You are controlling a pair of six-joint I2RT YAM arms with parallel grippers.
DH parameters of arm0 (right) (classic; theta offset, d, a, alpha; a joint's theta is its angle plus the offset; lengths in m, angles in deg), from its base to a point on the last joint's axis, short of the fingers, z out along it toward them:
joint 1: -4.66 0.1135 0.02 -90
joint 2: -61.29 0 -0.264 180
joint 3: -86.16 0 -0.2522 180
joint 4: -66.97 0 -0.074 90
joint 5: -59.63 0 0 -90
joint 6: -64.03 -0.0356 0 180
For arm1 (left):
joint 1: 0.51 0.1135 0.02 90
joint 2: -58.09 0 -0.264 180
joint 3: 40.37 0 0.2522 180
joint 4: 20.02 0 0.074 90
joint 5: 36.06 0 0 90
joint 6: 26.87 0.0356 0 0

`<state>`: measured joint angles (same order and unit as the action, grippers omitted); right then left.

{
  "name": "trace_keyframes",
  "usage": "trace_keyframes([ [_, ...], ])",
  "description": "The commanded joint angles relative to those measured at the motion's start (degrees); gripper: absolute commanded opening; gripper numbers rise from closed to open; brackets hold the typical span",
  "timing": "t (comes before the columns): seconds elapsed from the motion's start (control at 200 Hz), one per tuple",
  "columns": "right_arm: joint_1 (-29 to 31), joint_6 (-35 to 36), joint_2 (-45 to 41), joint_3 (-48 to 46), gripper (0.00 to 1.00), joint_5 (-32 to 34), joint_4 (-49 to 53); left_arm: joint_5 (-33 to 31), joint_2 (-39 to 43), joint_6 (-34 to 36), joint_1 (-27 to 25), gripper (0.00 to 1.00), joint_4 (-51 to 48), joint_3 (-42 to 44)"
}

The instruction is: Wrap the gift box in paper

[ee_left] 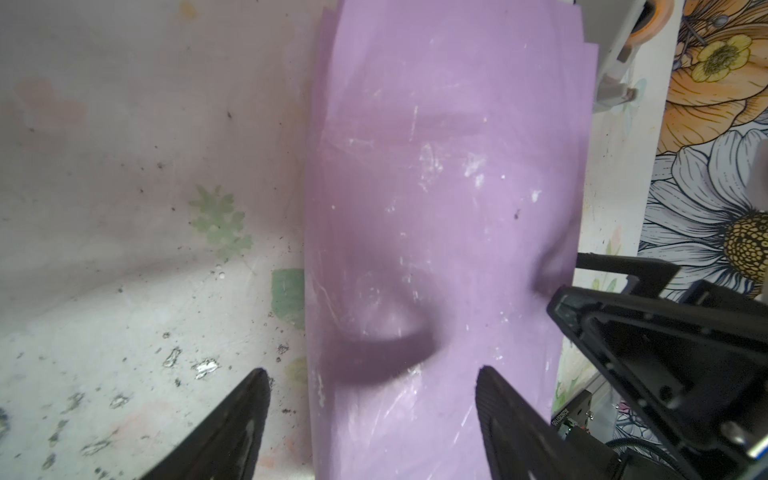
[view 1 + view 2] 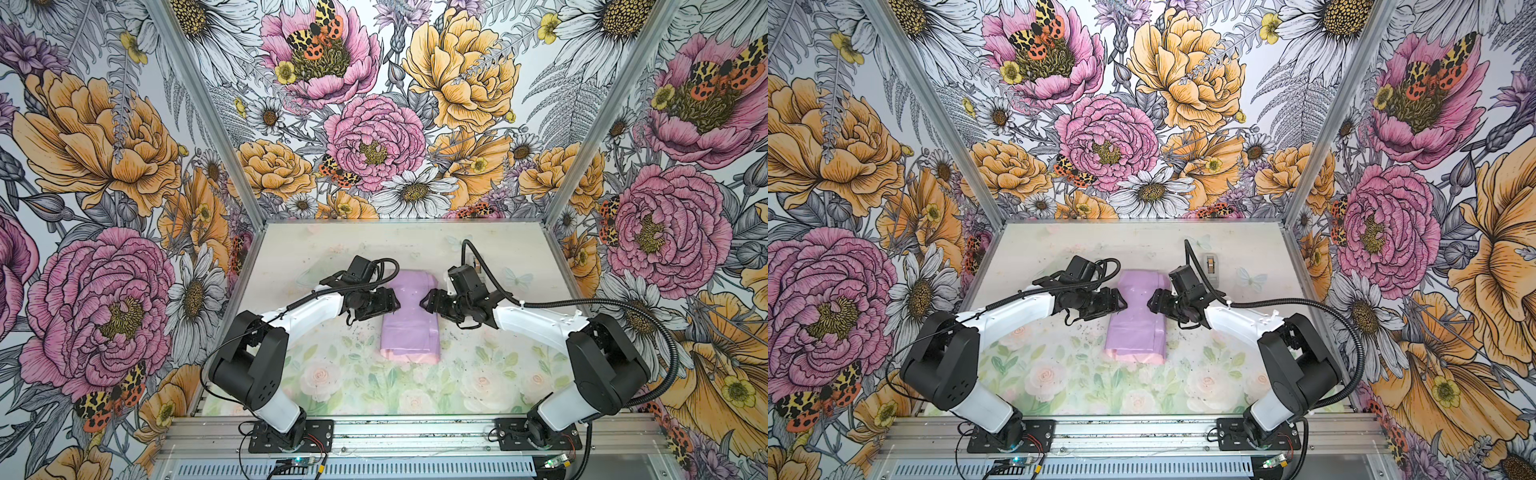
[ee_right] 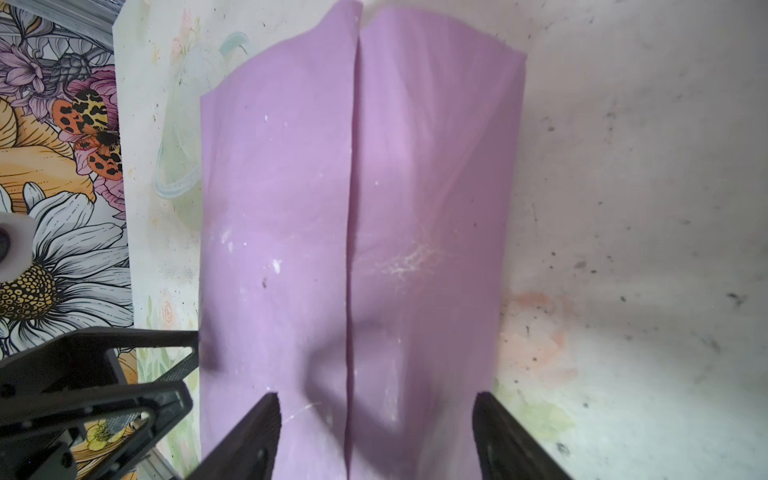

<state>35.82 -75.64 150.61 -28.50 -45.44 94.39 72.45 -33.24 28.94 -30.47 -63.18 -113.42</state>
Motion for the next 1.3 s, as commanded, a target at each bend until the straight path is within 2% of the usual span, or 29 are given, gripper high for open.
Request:
trace_keyframes([
  [0.0, 0.1, -0.2, -0.4, 2.0, 0.75, 0.3, 2.6, -1.8, -0.5, -0.4, -1.1, 0.79, 0.6, -2.4],
  [0.57, 3.0, -0.2, 2.8, 7.1, 0.72, 6.1, 8.7, -1.7, -1.9, -2.3, -4.5, 0.8, 0.5, -4.8],
  [0.776, 3.1, -0.2, 3.5, 6.8, 0.56, 8.8, 10.0, -3.5, 0.3, -3.6, -4.0, 0.82, 0.4, -3.8],
  [0.951, 3.1, -0.5, 3.1, 6.5, 0.5, 9.0, 10.0, -6.5, 4.8, -5.6, -0.7, 0.84, 0.5, 1.2],
  [1.121, 3.3, -1.4, 2.5, 6.8, 0.52, 8.6, 9.9, -4.5, 5.1, -7.2, -0.5, 0.82, 1.7, 4.2],
  [1.296, 3.6, -3.9, 0.9, 6.4, 0.62, 8.5, 9.9, -3.4, 5.3, -10.8, -2.4, 0.8, 4.3, 5.8],
])
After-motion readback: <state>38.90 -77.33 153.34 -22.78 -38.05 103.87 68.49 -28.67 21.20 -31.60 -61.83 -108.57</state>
